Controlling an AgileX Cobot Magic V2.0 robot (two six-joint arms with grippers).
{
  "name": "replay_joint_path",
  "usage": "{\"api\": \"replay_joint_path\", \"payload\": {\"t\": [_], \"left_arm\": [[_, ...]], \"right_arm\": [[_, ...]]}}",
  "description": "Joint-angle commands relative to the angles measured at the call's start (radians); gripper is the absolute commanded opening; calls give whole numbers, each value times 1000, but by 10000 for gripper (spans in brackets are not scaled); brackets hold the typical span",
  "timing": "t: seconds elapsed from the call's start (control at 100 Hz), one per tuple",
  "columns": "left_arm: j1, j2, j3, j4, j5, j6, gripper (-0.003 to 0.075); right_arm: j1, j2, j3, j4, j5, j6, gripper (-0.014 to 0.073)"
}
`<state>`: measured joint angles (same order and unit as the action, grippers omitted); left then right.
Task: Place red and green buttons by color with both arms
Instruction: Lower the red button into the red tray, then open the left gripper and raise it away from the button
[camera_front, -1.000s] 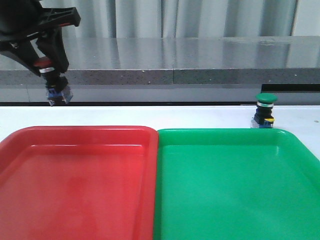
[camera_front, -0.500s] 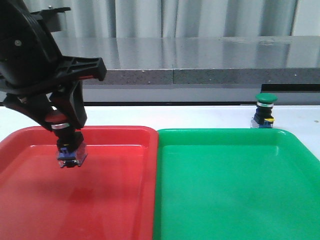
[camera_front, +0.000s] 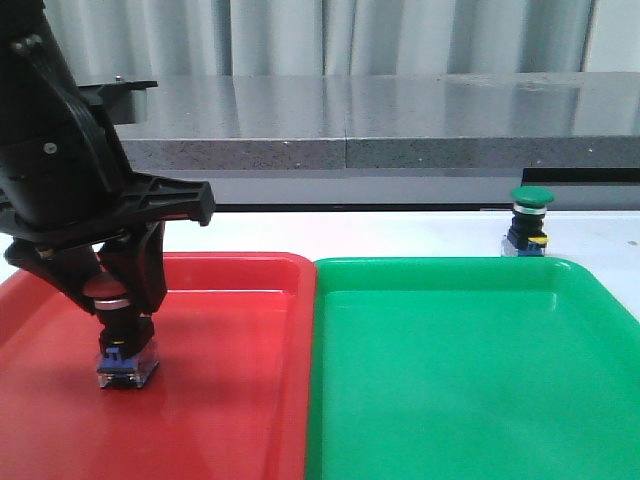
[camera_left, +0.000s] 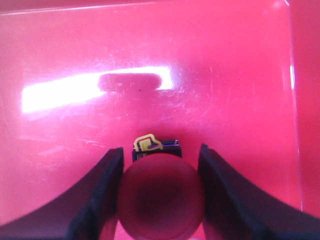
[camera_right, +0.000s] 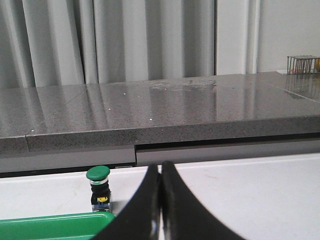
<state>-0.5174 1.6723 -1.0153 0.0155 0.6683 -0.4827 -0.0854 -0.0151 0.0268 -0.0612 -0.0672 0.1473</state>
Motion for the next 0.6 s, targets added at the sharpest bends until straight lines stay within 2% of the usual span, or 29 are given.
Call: {"api": "replay_joint_path", "payload": {"t": [0.0,0.09,0.26,0.31,0.59], "left_arm": [[-9,-13,-18,2,-11,-10,100],[-9,-13,-18,2,-7,-10,151],[-9,-13,-18,-2,-1,-15,380],[-9,-13,-18,-2,-1,-15,419],[-9,-42,-18,-2,-17,-15,430]], "right_arm": [[-6,-18,-18,-3,-75,-4,-64],[-6,-18,-18,-3,-75,-4,-64],[-6,-18,-18,-3,-75,-4,-64],[-6,-18,-18,-3,-75,-4,-64],[-6,-18,-18,-3,-75,-4,-64]]}}
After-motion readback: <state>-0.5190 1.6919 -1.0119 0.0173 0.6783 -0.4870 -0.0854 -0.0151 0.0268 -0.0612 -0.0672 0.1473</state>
